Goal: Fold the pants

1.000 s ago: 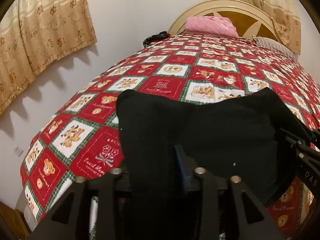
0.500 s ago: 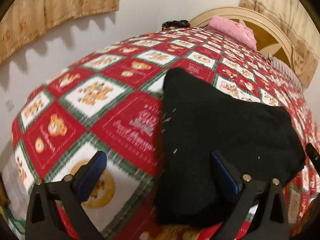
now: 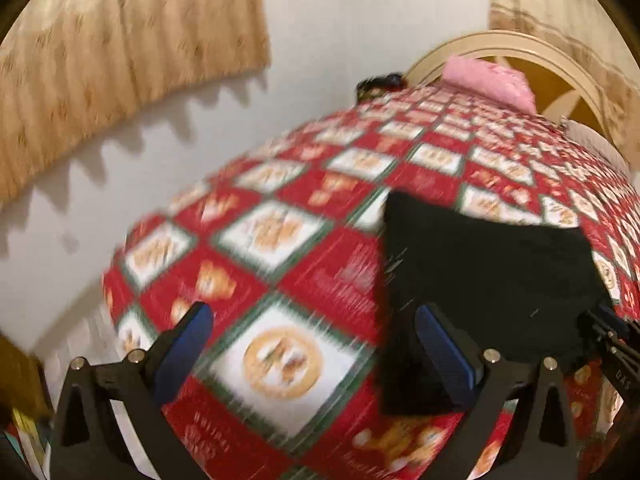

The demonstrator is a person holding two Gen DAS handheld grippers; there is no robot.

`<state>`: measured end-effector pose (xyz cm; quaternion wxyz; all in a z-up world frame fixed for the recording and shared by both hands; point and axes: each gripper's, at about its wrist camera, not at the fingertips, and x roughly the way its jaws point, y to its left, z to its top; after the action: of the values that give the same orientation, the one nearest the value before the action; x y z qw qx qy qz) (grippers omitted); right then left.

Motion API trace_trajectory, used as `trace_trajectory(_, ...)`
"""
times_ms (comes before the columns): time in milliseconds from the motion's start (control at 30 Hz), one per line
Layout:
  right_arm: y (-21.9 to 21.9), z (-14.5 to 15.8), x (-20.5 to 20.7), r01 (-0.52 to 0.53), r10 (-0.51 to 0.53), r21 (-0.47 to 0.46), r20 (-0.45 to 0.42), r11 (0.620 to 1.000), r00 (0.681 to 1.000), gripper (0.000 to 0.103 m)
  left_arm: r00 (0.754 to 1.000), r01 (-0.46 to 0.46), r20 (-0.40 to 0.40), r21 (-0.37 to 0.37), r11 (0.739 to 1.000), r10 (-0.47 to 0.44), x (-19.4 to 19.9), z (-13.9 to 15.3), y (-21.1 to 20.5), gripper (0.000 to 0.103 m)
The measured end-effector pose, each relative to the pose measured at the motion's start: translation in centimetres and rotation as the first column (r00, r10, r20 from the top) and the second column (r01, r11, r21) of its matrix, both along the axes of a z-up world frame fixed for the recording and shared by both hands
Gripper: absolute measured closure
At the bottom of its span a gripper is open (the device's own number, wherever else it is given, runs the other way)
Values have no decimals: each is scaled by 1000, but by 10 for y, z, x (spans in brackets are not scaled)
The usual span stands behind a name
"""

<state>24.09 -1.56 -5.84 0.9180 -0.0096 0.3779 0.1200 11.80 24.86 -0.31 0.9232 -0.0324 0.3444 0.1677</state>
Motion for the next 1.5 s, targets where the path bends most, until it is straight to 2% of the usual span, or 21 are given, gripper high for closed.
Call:
trace_trajectory(133,-4,-1,-3,0,0,17,19,1000,1000,65,991,123,48,63,990,-127,23,18,-40,0)
trace_trajectory(267,-6,-2,-6,1,-1,32,22,999,1000,65,983,179,25,95,979,-182,42,11,-67,0)
trace_trajectory(433,-8,-2,-10,5,-6,41,22,999,1000,65,980,199,-42,64,978,-196,48,-16,-75,0)
trace_trajectory(533,-5,-1,-13,10,-10,14,20,1000,1000,65,974,184,-138,25,983,-179,51,-40,-68,0)
trace_trajectory(600,-4,0,-17,18,-18,0,18,1000,1000,65,977,172,-119,-33,985,-175,48,-42,-60,0)
trace_trajectory(700,-5,2,-26,42,-42,2,8,999,999,59,975,174,-131,-36,984,-177,43,-38,-61,0)
trace_trajectory(767,-9,2,-36,79,-77,54,-33,995,996,51,975,181,-129,-7,983,-180,34,-34,-64,0)
trace_trajectory(833,-15,2,-53,113,-107,145,-45,983,993,51,977,184,-112,27,983,-180,23,-30,-69,0)
trace_trajectory(900,-15,5,-72,118,-115,194,-26,974,993,51,979,181,-103,56,982,-175,12,-28,-71,0)
trace_trajectory(1067,-5,16,-113,128,-136,162,39,978,990,50,985,166,-59,83,983,-161,-20,-19,-73,0)
trace_trajectory(1133,-7,23,-130,161,-175,185,67,970,982,48,988,152,-31,81,985,-150,-39,-13,-73,0)
trace_trajectory(1200,-10,29,-142,174,-196,204,90,963,977,42,989,147,-16,78,986,-146,-57,-9,-75,0)
trace_trajectory(1500,-13,57,-184,204,-249,227,188,952,950,41,983,166,63,78,983,-171,-103,16,-84,0)
